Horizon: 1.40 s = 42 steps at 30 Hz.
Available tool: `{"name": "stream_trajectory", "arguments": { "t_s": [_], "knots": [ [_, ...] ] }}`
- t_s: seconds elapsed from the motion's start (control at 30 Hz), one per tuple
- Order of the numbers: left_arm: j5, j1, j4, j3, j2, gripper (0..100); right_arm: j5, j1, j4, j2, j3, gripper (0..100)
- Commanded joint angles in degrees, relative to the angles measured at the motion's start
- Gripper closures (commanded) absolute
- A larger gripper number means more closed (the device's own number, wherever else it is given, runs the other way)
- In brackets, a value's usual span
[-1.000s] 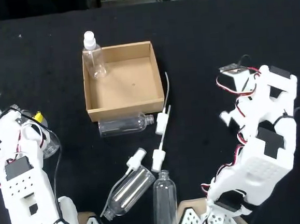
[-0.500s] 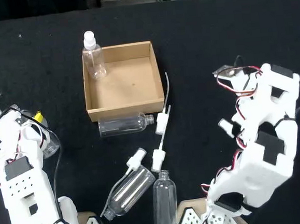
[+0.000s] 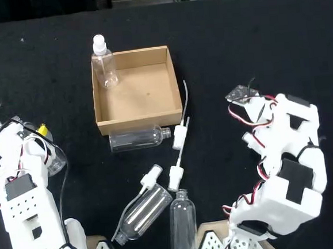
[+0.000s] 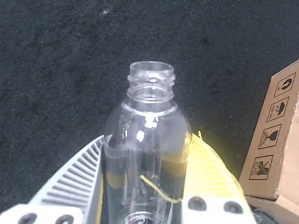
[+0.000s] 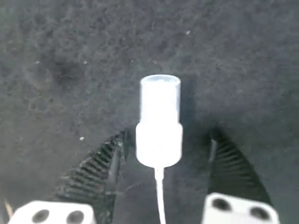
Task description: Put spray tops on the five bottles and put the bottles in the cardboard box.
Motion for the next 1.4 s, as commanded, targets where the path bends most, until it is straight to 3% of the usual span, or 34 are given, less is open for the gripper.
{"name": "stream_trajectory", "arguments": {
  "t_s": [0.0, 0.13, 0.53, 0.63, 0.8, 1.1, 1.37],
  "knots": [
    [0.26, -0.13, -1.23, -0.92, -1.49, 97, -4.92, -0.62, -5.36, -3.56, -0.04, 82.4],
    [0.26, -0.31, -1.23, -0.92, -1.49, 97, -10.11, 2.2, -9.76, -3.82, -1.71, 92.8],
    [0.26, -0.22, -1.23, -0.92, -1.49, 97, -13.89, 14.77, -8.97, -3.38, -3.74, 87.5],
    [0.26, -0.13, -1.23, -0.92, -1.41, 97, -14.59, 14.59, -7.03, -3.47, -4.18, 84.8],
    [0.26, -0.48, -1.23, -0.84, -1.41, 97, -14.51, 11.87, 3.52, -3.38, -8.84, 69.4],
    [0.26, -0.57, -1.05, -0.84, -1.85, 97, -11.34, 8.09, 5.63, -1.27, -13.67, 73.8],
    [0.26, -0.57, -1.14, -0.84, -1.85, 97, -7.21, 11.34, -0.88, 8.22, -14.55, 78.1]
  ]
}}
